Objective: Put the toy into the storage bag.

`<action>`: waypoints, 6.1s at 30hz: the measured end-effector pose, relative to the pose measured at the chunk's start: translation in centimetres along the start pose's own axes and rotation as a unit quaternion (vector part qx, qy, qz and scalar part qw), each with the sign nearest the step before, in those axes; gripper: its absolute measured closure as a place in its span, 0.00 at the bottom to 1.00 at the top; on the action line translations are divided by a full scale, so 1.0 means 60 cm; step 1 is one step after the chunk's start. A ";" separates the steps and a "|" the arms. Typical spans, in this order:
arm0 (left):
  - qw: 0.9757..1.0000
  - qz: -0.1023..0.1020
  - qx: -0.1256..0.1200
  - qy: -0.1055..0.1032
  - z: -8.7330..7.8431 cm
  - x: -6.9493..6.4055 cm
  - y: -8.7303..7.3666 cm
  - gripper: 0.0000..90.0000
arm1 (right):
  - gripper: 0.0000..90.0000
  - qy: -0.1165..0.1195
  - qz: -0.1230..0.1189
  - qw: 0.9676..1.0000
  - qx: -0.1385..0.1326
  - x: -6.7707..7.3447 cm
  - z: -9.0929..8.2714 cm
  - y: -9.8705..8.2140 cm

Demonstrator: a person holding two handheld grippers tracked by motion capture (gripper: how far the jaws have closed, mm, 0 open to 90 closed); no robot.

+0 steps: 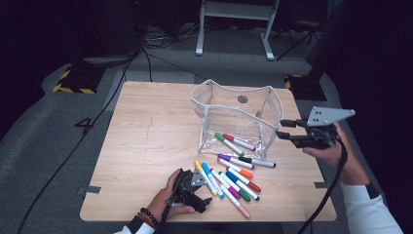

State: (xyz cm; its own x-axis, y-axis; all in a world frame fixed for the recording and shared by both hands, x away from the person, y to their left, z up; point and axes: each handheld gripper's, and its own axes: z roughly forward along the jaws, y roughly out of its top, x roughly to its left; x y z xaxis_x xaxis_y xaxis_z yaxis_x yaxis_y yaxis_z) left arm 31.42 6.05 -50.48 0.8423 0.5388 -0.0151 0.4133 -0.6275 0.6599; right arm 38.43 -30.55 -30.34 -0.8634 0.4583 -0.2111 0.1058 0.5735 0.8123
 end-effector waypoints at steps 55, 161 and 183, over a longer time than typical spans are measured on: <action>1.000 0.000 0.000 0.000 0.000 0.000 0.000 0.01 | 0.86 0.087 0.053 0.986 0.129 0.055 0.193 -0.234; 1.000 0.000 0.000 0.000 0.000 0.000 0.000 0.01 | 0.67 0.025 0.004 0.994 0.103 -0.082 0.152 0.093; 1.000 0.000 0.000 0.000 0.000 0.000 0.000 0.01 | 0.56 0.019 0.004 1.000 -0.004 0.030 -0.005 0.007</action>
State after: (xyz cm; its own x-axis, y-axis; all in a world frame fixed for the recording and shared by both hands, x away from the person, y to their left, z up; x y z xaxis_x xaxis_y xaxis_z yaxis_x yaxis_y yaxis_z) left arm 31.42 6.05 -50.48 0.8426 0.5383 -0.0147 0.4127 -0.6280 0.6598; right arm 36.78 -29.67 -30.21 -0.8805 0.4367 -0.1843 0.1091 0.5651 0.8178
